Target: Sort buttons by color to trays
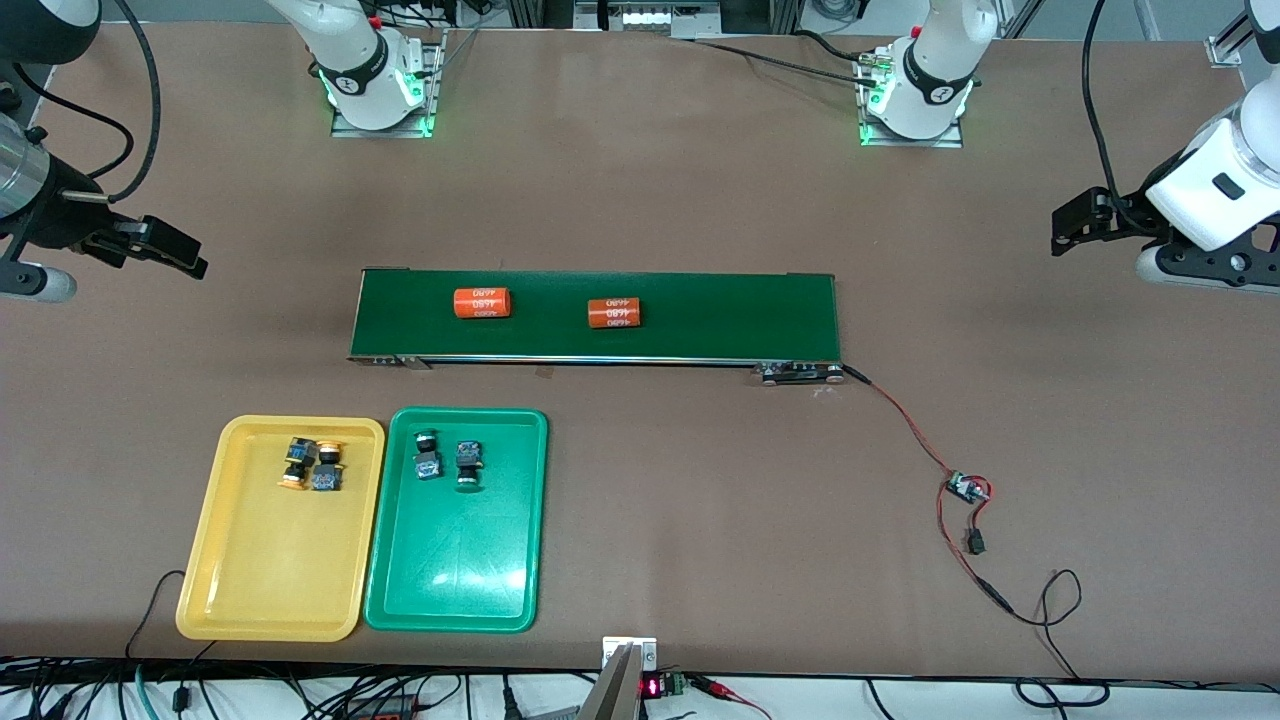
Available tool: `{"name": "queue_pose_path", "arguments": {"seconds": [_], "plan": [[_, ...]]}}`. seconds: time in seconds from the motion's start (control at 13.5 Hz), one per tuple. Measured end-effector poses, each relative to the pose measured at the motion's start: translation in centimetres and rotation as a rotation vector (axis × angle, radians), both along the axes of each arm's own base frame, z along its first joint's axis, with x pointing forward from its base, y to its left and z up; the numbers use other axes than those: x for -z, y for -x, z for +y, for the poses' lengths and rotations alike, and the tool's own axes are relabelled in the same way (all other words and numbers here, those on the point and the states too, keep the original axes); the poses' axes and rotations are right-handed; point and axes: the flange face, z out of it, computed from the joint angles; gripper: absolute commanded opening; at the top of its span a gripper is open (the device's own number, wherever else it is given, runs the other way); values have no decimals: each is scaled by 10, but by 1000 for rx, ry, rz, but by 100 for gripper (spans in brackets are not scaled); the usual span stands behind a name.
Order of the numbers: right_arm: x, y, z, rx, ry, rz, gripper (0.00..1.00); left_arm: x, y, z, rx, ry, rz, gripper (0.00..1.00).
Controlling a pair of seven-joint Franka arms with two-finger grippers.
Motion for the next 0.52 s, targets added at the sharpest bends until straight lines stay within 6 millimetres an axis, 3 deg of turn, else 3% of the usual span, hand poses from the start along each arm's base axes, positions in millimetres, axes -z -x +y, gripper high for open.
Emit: {"name": "queue_pose_path", "arguments": {"seconds": [0.52], "plan": [[0,0,0,0,0,0,100,-2,-2,-2,4,1,-19,100]]}}
